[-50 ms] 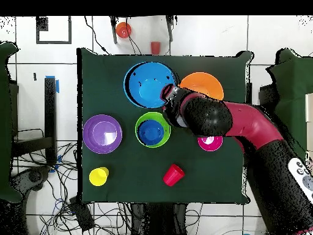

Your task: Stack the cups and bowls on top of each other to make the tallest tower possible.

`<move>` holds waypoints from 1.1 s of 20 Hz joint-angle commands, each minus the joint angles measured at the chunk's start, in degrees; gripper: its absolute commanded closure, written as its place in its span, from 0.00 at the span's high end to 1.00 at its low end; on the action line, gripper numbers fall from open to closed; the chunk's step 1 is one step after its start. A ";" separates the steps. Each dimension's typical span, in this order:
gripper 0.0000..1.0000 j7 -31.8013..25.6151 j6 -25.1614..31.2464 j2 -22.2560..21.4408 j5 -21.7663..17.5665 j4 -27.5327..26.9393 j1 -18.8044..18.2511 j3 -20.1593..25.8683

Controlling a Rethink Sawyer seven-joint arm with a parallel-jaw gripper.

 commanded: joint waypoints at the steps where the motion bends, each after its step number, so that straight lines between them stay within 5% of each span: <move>1: 0.00 -8.01 13.61 -1.95 2.16 -5.80 1.35 2.05; 13: 0.00 -4.71 20.61 -1.33 1.15 -15.47 7.62 -0.64; 22: 0.00 -3.72 18.70 1.21 0.22 -17.92 10.07 -2.39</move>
